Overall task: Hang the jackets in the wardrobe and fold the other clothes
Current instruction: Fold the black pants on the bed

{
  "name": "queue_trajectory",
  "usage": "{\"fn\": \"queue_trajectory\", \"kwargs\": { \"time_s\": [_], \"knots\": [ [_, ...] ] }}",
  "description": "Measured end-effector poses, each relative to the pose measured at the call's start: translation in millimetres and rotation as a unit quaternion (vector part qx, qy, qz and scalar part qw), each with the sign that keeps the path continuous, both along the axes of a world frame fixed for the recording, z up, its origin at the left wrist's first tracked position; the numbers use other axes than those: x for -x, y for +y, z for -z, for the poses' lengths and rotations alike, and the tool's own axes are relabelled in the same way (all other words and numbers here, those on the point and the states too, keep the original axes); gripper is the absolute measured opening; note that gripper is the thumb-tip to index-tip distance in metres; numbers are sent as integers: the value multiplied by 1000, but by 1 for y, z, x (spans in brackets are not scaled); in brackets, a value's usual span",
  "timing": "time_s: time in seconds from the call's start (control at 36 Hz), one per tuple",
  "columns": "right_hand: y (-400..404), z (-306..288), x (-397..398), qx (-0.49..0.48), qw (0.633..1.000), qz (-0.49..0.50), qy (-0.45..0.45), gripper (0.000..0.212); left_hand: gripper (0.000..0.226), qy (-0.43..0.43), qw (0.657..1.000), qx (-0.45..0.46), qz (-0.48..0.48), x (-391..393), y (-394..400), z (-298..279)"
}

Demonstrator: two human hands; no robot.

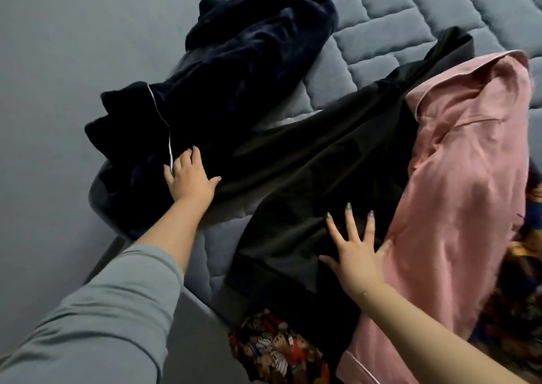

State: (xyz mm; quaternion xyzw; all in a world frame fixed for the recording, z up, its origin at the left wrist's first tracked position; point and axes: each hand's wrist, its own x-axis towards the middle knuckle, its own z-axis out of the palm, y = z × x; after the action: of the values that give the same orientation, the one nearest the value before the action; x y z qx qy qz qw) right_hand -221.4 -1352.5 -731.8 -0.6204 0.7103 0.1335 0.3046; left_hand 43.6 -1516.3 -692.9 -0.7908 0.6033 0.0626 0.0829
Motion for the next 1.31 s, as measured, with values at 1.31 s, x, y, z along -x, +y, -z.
{"fn": "queue_trajectory", "kwargs": {
  "time_s": [1.31],
  "knots": [
    [214,-205,277,196,528,569,-599,30,46,412,903,71,99,309,267,-167]
  ]
}}
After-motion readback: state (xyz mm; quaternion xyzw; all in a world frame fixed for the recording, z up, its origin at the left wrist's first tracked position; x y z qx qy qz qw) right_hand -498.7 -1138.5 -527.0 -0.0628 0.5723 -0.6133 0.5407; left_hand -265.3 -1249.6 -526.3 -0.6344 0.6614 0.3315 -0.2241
